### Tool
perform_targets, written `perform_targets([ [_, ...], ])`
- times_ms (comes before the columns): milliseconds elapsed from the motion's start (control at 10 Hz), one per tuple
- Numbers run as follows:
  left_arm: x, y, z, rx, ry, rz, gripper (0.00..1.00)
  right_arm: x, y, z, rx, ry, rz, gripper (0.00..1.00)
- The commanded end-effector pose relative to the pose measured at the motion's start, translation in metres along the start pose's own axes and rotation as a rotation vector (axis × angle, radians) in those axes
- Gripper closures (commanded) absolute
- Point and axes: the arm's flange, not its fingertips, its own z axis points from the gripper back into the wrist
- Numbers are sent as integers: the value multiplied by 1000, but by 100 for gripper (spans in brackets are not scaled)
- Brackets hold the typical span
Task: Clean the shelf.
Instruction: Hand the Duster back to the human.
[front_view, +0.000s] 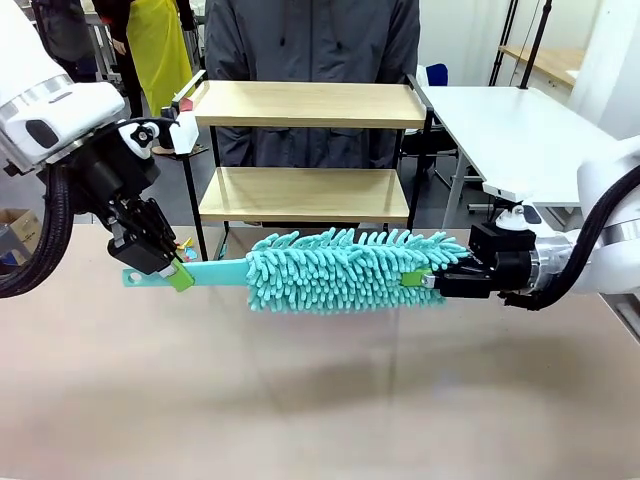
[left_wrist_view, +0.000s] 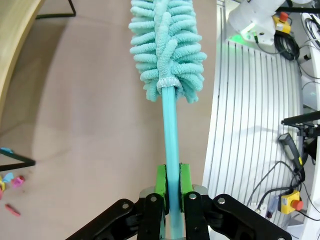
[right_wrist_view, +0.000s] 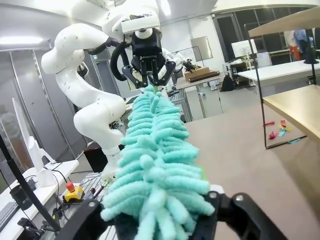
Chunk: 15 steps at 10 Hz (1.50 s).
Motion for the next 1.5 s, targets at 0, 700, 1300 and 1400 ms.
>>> perform_targets([
  [0,6,-3,1,-3,-12,-14,87,-12,49,-14,-8,8,30,100],
  [700,6,-3,1,-3,-12,-14,87,-14,44,-14,50,50,86,100],
  [1300,-16,7,38,25,-241,52,0,0,1,-1,9,10,44,100],
  [1400,-31,14,54,38,-288,73,0,0,1,-1,9,10,44,100],
])
